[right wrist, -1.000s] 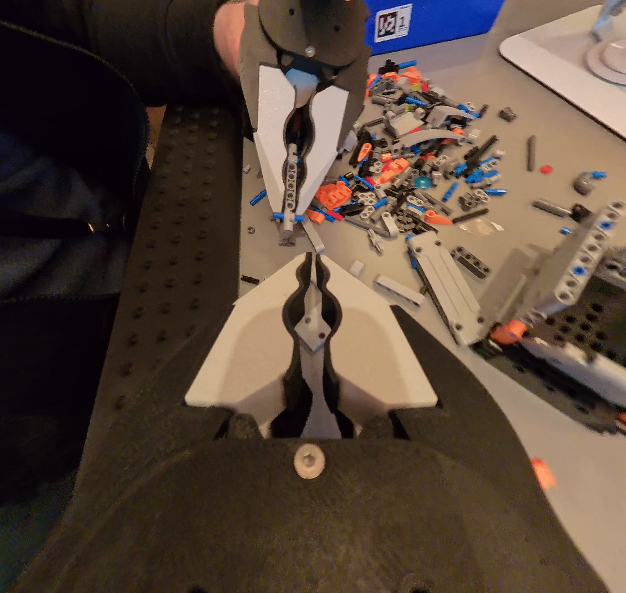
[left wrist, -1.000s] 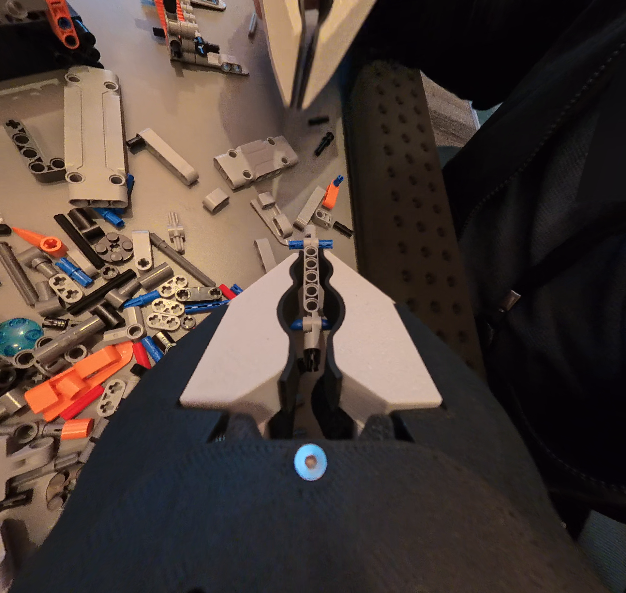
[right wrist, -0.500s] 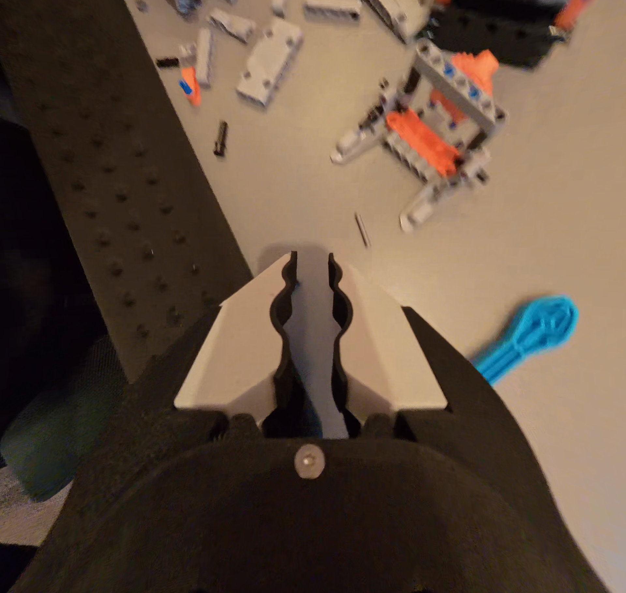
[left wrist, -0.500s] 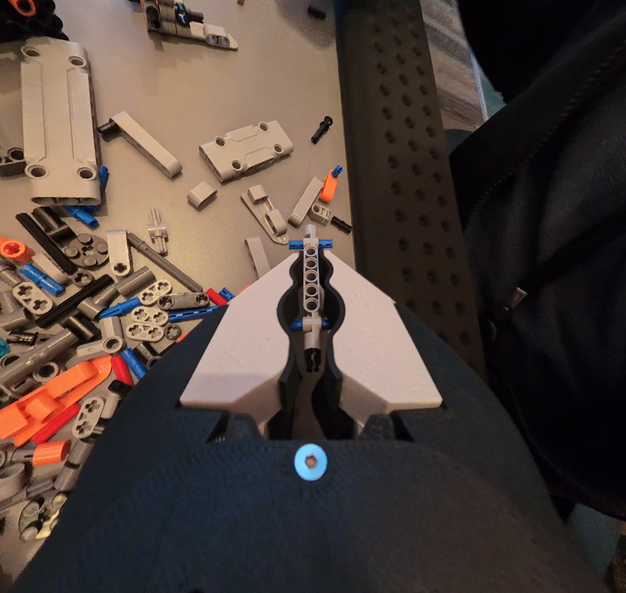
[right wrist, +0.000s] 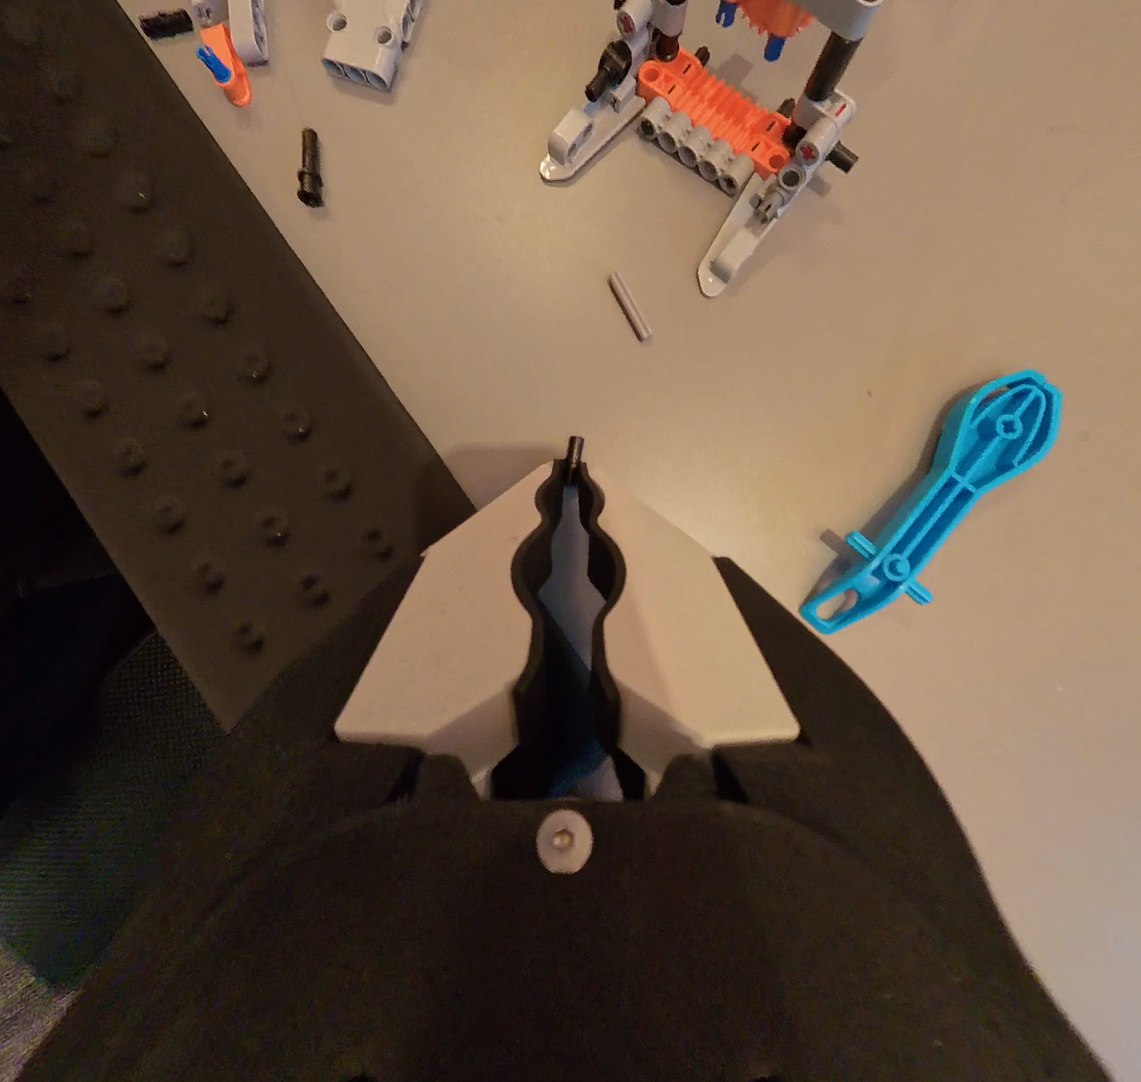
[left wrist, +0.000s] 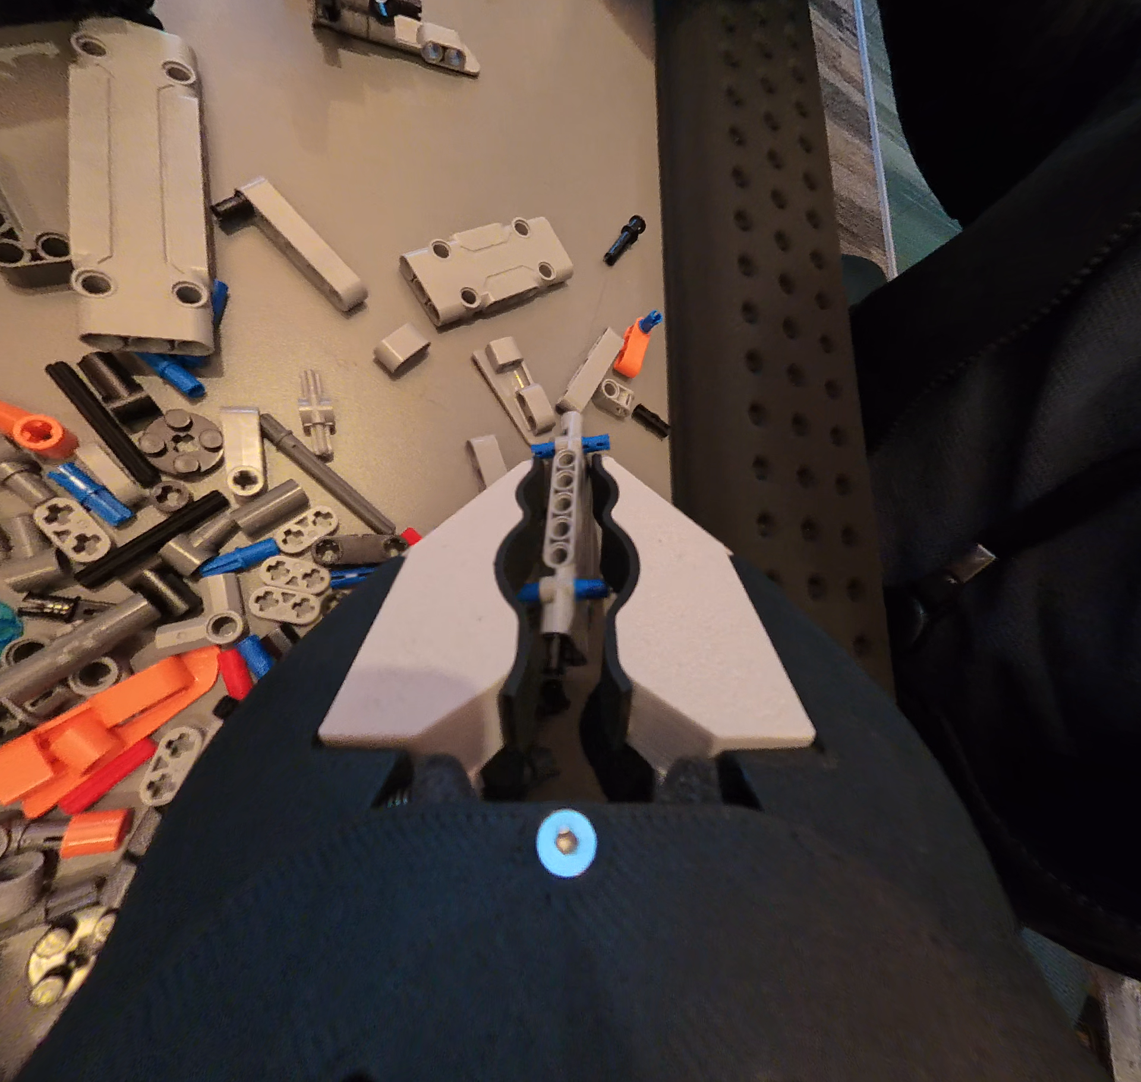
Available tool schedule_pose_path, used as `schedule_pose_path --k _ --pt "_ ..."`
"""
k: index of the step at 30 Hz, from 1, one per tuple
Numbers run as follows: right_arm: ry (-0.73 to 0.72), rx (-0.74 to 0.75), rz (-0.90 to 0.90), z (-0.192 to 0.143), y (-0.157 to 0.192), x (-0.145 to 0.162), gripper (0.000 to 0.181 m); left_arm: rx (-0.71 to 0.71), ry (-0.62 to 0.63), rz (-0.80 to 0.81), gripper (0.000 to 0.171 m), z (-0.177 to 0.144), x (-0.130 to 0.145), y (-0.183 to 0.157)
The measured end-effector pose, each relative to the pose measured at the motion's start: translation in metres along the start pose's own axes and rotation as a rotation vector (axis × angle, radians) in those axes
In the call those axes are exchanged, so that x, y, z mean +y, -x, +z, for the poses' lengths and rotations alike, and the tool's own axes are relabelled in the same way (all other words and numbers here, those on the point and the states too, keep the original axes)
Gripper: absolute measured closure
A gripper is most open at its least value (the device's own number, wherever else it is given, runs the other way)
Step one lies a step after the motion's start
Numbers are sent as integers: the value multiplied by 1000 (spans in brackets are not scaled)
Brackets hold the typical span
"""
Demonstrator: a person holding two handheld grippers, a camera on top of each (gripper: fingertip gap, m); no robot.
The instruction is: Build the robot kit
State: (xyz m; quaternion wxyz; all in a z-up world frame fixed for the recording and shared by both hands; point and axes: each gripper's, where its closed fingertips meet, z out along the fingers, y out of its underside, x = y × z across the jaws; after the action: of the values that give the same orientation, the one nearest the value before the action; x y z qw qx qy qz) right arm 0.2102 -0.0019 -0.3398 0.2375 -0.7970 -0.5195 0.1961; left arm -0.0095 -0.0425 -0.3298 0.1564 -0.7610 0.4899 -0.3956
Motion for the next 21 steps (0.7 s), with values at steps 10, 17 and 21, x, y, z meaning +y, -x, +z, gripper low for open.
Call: schedule_pose_path --k 10,17,21 --pt "-192 -235 -82 14 51 -78 179 -142 -45 74 133 -17 -10 13" --pt "-292 -558 -93 28 103 -140 179 -343 -143 511 139 -23 -59 -25" --pt "-282 -669 -70 33 112 -151 180 -453 -100 713 144 -8 -65 -38"
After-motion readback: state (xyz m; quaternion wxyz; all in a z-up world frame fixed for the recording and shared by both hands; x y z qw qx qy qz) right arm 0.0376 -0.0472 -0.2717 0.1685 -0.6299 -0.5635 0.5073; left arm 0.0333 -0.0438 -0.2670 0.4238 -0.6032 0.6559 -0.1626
